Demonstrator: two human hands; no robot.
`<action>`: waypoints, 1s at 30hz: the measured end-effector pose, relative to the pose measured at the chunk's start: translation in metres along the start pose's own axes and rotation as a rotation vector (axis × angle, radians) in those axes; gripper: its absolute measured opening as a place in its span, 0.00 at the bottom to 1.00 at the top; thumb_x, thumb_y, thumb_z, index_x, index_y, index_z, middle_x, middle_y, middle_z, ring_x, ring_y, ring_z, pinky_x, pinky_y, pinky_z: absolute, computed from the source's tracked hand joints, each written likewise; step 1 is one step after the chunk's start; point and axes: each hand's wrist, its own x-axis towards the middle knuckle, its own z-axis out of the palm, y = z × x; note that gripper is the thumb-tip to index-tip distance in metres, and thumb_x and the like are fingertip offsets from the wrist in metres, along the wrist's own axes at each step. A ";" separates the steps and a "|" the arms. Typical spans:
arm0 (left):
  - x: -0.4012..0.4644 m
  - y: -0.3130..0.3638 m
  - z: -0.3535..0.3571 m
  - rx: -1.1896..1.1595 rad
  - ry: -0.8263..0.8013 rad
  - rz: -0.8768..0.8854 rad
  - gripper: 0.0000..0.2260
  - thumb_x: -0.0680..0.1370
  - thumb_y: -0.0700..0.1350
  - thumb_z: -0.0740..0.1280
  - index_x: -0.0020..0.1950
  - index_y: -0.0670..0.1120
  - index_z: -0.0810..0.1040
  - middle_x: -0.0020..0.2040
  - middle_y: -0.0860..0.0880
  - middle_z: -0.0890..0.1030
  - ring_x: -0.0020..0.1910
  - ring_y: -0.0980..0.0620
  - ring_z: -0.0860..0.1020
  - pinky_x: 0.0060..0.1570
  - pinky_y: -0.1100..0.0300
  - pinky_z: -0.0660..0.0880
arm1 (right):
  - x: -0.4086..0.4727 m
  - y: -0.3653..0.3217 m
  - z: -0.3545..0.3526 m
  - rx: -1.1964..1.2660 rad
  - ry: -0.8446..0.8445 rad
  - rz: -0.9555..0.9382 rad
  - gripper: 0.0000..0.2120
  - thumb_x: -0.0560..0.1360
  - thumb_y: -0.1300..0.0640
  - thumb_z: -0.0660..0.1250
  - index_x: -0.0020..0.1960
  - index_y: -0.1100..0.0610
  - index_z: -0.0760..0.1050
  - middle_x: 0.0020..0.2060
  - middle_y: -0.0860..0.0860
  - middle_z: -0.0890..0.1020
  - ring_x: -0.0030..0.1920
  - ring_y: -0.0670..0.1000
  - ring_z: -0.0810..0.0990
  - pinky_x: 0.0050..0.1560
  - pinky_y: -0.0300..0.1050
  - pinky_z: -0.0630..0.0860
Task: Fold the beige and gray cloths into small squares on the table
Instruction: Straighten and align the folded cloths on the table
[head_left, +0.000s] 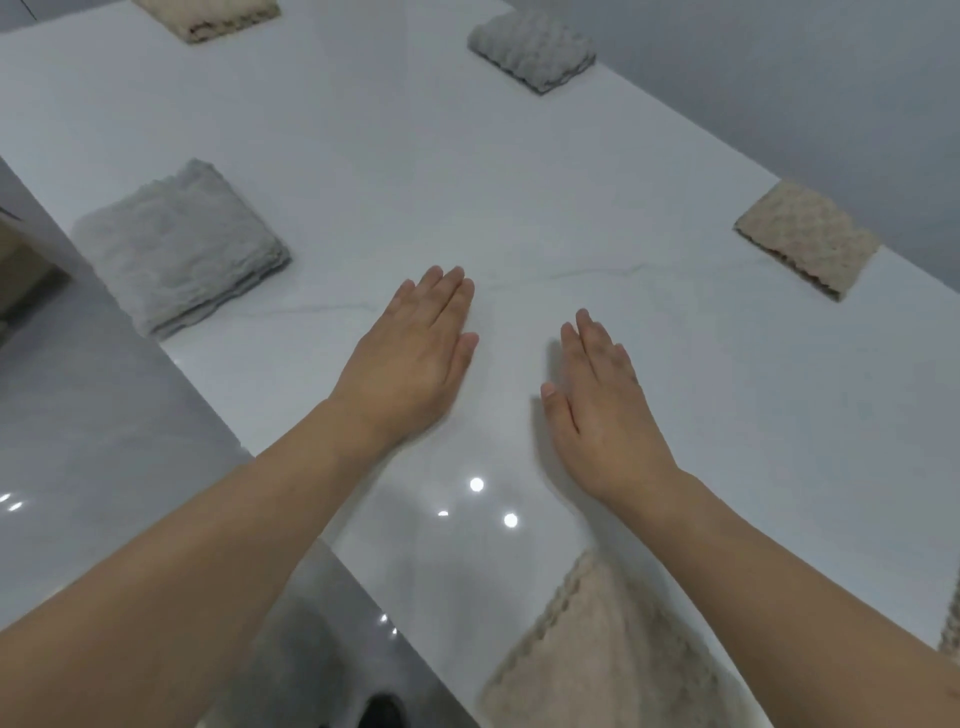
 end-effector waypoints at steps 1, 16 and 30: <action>-0.001 -0.007 -0.004 0.007 0.000 0.009 0.28 0.83 0.52 0.46 0.78 0.38 0.61 0.78 0.41 0.62 0.78 0.43 0.58 0.77 0.50 0.51 | 0.005 -0.009 0.002 -0.004 0.007 -0.002 0.31 0.79 0.49 0.44 0.78 0.62 0.49 0.79 0.56 0.48 0.78 0.52 0.44 0.76 0.45 0.39; -0.003 -0.088 -0.044 -0.006 0.151 -0.186 0.25 0.84 0.50 0.52 0.77 0.38 0.62 0.78 0.41 0.63 0.78 0.42 0.58 0.77 0.47 0.52 | 0.096 -0.078 0.025 0.027 -0.074 -0.184 0.31 0.79 0.47 0.41 0.78 0.61 0.49 0.79 0.57 0.49 0.78 0.53 0.46 0.75 0.43 0.38; -0.010 -0.151 -0.074 -0.158 0.235 -0.491 0.26 0.84 0.51 0.48 0.80 0.42 0.54 0.81 0.46 0.55 0.80 0.50 0.50 0.78 0.53 0.45 | 0.197 -0.165 0.046 0.232 -0.156 -0.340 0.28 0.81 0.49 0.46 0.79 0.59 0.51 0.79 0.53 0.50 0.78 0.47 0.45 0.77 0.43 0.42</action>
